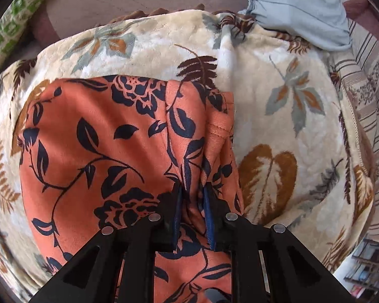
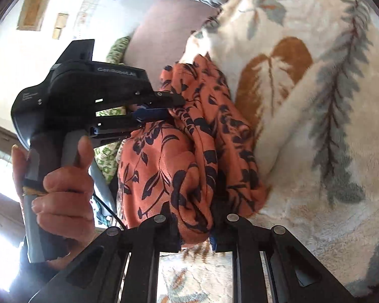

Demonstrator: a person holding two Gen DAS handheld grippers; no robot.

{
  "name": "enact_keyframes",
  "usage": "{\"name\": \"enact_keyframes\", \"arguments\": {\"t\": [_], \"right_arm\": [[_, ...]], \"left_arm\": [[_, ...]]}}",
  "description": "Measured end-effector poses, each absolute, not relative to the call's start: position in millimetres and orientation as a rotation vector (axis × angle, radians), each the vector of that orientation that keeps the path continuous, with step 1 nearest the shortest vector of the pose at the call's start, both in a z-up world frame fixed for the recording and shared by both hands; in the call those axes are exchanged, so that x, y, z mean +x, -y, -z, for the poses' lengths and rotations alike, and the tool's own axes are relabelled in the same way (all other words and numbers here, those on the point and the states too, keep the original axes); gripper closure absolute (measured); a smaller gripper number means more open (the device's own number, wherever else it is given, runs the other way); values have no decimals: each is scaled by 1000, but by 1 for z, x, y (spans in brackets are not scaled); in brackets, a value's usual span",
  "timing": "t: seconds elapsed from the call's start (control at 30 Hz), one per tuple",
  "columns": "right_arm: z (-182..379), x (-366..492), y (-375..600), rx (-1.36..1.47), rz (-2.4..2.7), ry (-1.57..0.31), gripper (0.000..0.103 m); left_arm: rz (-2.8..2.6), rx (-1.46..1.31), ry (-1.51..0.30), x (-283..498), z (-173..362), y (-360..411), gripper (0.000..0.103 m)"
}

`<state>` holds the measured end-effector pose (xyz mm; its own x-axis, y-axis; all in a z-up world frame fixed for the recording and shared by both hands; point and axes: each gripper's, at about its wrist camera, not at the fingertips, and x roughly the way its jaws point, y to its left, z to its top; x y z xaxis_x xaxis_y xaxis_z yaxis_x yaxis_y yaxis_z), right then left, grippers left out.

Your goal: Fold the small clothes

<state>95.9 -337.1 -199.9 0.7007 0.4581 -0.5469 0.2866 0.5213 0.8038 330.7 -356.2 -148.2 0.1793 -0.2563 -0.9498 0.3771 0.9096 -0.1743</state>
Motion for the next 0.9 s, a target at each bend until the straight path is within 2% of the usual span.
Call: {"name": "enact_keyframes", "arguments": {"t": [0.1,0.13,0.2,0.27,0.3,0.43,0.57,0.7,0.73,0.77,0.8,0.9], "right_arm": [[189,94,342,1037,-86,-809,72],[179,89,346,1025,-54,-762,71],[157,76,350,996,-4,-627,68],[133,76,354,964,-15,-516,60],[123,87,352,936,-62,-508,56],[111,164,343,819,-207,-611,55],[137,232,329,685,-127,-798,57],[167,253,323,571,1,-905,56],[174,256,322,556,-2,-933,58],[175,259,318,528,-22,-939,66],[168,257,316,512,-57,-930,95],[128,239,324,491,-104,-790,94]], "left_arm": [[521,10,-1259,332,113,320,86],[528,-20,-1218,331,96,302,83],[504,-56,-1127,330,71,260,59],[449,-49,-1050,329,61,221,49],[423,-44,-1035,330,62,203,49],[379,-169,-1159,346,107,159,51],[407,-246,-1240,355,149,146,51],[435,-296,-1266,368,175,146,50],[434,-298,-1274,371,179,148,50],[437,-299,-1280,375,182,149,51],[438,-295,-1273,376,181,150,51],[430,-268,-1194,372,173,152,51]]}}
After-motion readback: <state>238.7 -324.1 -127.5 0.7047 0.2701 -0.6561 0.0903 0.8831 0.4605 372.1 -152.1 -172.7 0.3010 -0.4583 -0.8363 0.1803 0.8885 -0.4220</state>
